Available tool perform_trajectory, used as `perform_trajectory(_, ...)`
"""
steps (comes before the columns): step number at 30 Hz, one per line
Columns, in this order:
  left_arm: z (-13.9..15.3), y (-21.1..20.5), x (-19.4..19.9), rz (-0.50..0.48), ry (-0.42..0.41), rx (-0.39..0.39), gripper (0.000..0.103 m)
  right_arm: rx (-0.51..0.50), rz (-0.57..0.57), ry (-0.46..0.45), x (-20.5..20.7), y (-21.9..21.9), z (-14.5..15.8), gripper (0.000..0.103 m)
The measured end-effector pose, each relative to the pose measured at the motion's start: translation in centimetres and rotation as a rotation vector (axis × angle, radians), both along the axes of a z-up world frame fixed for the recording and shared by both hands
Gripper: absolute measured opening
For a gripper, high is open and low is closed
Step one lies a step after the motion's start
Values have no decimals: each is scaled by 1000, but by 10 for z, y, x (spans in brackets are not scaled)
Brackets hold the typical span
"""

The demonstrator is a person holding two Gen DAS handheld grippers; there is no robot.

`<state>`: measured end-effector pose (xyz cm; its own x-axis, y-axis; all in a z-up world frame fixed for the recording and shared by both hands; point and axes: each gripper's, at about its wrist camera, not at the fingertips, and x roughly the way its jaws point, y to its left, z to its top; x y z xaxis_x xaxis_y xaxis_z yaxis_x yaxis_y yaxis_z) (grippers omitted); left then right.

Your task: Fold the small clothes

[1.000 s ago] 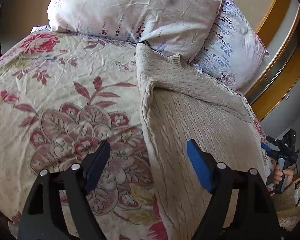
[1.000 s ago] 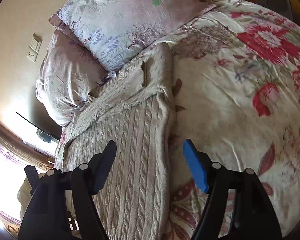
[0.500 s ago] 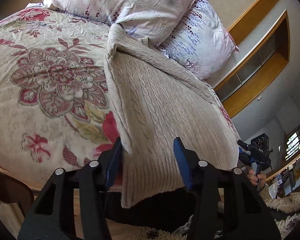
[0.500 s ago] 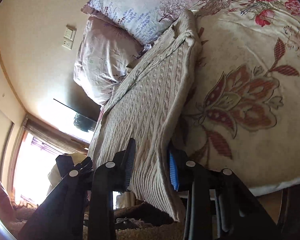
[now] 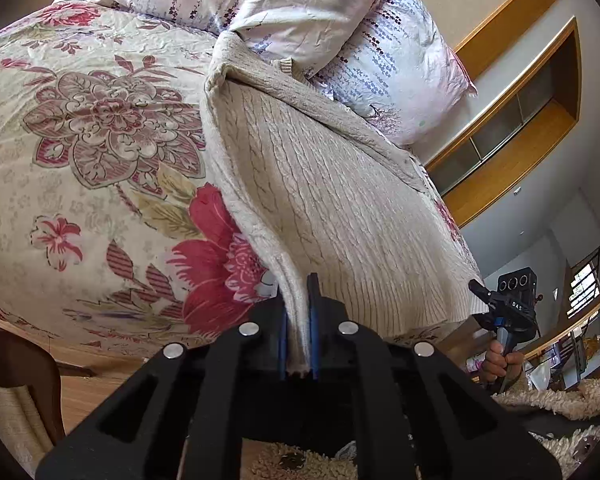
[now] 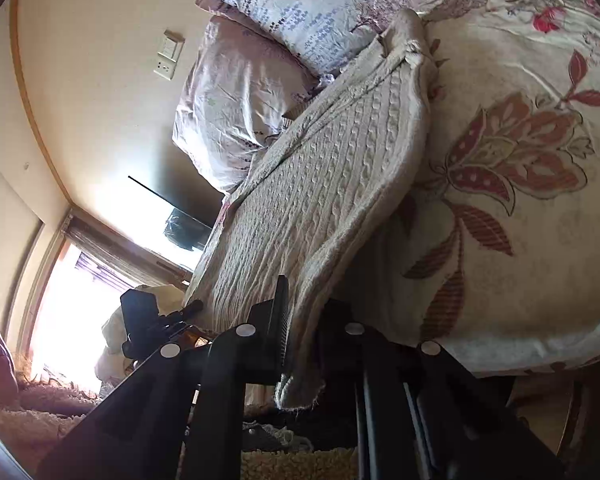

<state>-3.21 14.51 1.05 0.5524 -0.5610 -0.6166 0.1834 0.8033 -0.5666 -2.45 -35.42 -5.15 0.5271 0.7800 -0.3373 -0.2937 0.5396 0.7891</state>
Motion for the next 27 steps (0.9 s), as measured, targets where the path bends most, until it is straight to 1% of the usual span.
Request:
perform_trajectory(5,18,2,12,4,-63,26,7,17,-32,-92,8,-2,22,10)
perform_trajectory(9,32,6,34,38,-109,29,7,22,-64,-151,23,-3,38,10)
perform_trajectory(13,44,10,66,90,-142,38,7,-6,-108,-170,49,-1,50,10)
perform_trajectory(17,55,13,108,153,-163,47,7,-27,-161,-187,84,-2,67,10)
perform_trajectory(19,59,14,130,194,-171,65,7,-50,-195,-193,103,-1,73,10)
perform_trajectory(20,59,14,142,212,-166,78,7,-65,-219,-185,113,-1,74,10)
perform_trajectory(21,57,14,155,225,-148,86,7,-77,-245,-157,123,-2,71,10)
perform_trajectory(22,52,14,168,234,-119,91,7,-79,-269,-110,134,-4,63,10)
perform_trajectory(25,27,14,200,244,5,78,7,-76,-329,81,163,-10,30,10)
perform_trajectory(26,20,14,208,247,36,78,7,-78,-339,120,168,-11,20,10)
perform_trajectory(27,15,14,213,249,52,80,7,-85,-345,140,172,-11,14,10)
